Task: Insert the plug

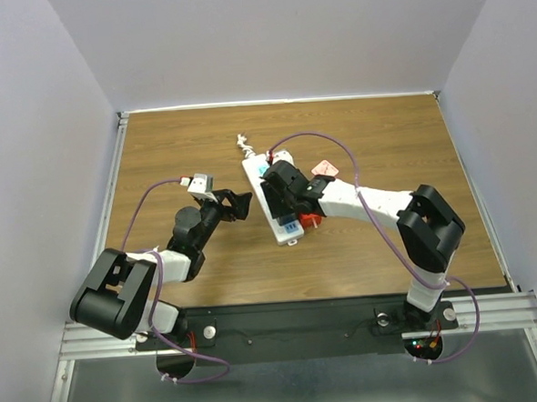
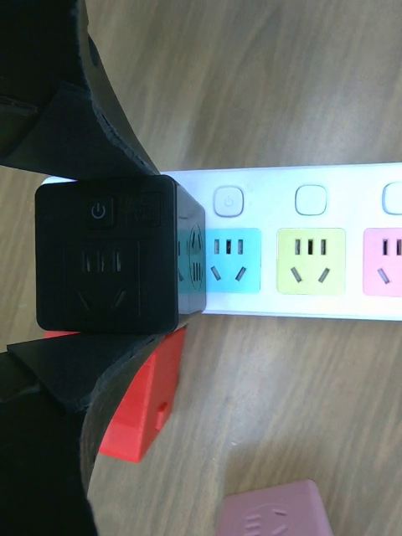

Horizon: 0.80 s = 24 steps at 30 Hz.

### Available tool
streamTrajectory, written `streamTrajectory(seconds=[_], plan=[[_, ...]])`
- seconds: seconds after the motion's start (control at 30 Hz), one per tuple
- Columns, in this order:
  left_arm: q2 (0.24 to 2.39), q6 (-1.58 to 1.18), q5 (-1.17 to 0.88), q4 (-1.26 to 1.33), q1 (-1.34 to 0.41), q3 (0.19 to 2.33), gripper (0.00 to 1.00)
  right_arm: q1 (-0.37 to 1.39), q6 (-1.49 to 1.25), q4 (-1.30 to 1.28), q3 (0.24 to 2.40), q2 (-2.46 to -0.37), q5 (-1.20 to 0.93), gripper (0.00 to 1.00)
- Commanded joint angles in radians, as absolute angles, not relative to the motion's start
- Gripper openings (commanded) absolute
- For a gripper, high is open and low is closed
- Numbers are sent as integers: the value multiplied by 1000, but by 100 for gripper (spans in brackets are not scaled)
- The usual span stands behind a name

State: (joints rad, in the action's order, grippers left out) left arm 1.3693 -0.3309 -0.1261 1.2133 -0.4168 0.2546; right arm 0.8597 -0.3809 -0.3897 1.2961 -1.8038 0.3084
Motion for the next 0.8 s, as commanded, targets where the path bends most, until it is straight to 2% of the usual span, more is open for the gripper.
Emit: streamTrajectory(seconds=[0.0, 0.03, 0.07, 0.27, 0.4, 0.53, 0.77], plan=[[1333, -328, -110, 1243, -410, 256, 92, 885, -356, -410, 1309, -1697, 265, 56], [1332, -327, -109, 1243, -410, 255, 92, 888, -342, -391, 1284, -1675, 244, 66], [1330, -328, -104, 1243, -410, 255, 92, 887, -339, -365, 1272, -1628, 241, 69], [1330, -325, -103, 1233, -410, 261, 92, 888, -318, -275, 1160, -1482, 221, 84], [1333, -324, -100, 1233, -410, 261, 92, 888, -319, -241, 1098, -1419, 215, 86], [1328, -322, -104, 1232, -410, 261, 92, 888, -405, -218, 985, -1315, 424, 86], [1307, -307, -104, 1226, -410, 264, 92, 890, -576, -98, 816, -1221, 642, 86]])
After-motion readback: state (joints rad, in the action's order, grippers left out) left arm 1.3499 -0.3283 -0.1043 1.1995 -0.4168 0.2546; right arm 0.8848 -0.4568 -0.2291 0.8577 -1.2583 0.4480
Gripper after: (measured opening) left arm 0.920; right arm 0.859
